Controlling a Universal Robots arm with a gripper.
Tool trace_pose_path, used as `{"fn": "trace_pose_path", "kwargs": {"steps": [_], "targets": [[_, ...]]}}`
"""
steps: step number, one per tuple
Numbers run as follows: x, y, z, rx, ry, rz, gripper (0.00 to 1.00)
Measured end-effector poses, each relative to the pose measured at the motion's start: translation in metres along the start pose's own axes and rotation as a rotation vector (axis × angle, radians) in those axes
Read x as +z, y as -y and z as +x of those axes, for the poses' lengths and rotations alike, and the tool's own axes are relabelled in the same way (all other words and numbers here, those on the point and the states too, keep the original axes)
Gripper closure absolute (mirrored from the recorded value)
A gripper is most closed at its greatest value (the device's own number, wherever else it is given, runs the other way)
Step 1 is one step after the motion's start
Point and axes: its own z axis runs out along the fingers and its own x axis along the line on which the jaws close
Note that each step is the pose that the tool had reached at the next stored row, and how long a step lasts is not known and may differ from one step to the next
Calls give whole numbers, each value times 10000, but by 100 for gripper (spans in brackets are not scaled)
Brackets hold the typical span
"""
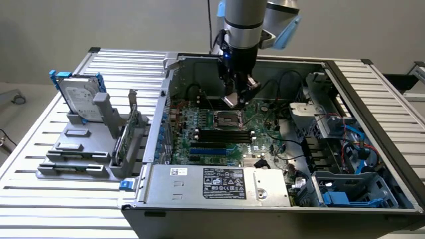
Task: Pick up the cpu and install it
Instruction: 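Place the cpu into insertion slot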
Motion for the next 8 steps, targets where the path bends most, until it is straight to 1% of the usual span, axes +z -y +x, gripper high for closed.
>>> {"fn": "trace_pose_path", "kwargs": {"steps": [8], "targets": [[16,3,1,1371,109,-48,45]]}}
